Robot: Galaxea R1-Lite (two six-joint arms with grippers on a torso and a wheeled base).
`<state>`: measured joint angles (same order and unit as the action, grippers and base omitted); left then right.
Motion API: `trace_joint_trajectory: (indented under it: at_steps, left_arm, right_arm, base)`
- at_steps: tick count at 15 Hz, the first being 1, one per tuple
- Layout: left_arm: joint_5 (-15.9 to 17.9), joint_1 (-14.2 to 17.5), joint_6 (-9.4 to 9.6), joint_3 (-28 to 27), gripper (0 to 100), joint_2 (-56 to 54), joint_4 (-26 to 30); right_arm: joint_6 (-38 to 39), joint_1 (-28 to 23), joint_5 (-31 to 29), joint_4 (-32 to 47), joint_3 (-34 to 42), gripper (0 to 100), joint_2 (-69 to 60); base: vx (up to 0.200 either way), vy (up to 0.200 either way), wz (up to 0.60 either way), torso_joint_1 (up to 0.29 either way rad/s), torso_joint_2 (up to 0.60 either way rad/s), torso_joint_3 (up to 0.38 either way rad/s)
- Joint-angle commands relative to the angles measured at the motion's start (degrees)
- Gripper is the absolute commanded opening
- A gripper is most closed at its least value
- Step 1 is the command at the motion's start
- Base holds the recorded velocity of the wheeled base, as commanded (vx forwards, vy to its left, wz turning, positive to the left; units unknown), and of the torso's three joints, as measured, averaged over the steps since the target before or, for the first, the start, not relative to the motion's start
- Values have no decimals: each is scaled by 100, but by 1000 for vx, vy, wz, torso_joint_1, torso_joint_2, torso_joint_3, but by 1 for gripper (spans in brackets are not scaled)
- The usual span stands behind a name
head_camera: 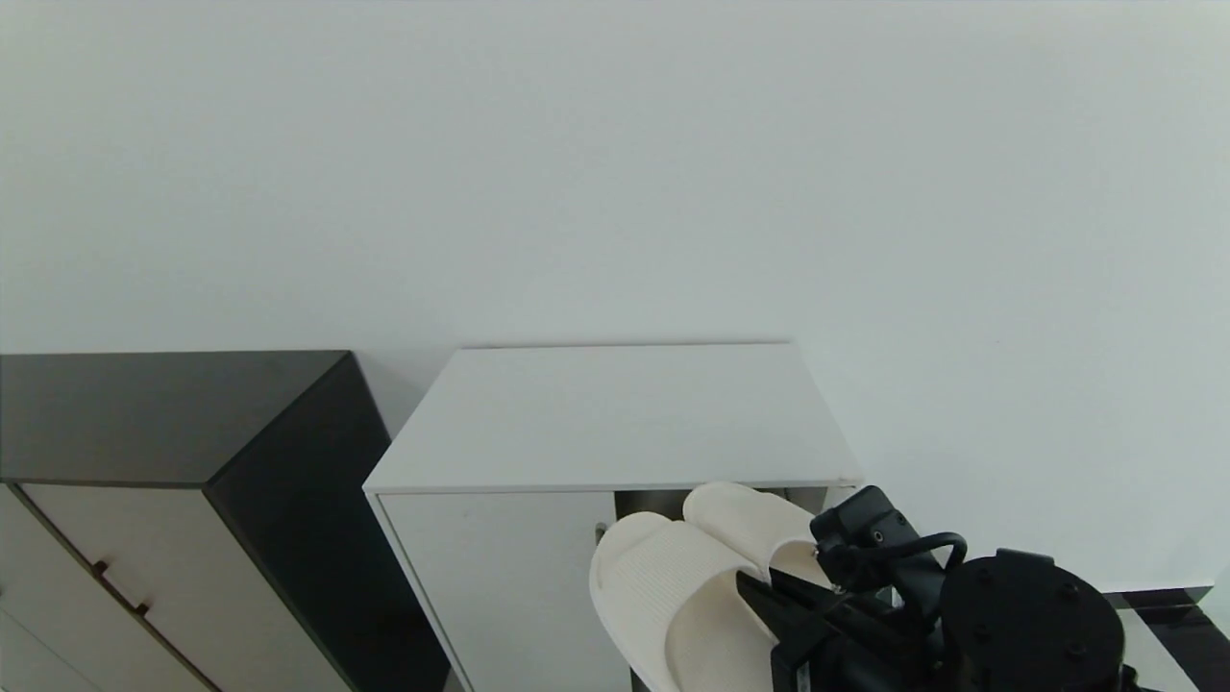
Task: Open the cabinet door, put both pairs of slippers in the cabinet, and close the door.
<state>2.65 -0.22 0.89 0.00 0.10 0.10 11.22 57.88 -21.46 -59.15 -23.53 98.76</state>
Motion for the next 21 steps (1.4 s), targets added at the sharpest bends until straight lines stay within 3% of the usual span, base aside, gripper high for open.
trace_joint_trajectory:
  at_steps: [1, 15, 21]
  left_arm:
    - [-1, -4, -1, 0, 0, 8, -1]
    - [-1, 4, -1, 0, 0, 8, -1]
    - [-1, -4, -1, 0, 0, 8, -10]
  right_arm:
    - [3, -5, 71, -9, 103, 0, -5]
    - [-67, -14, 115, 0, 270, 0, 74]
    - [-67, -14, 115, 0, 287, 0, 82]
  base:
    - [0, 0, 0, 0, 0, 0]
    - [0, 0, 0, 0, 0, 0]
    - [0, 0, 0, -150, 341, 188]
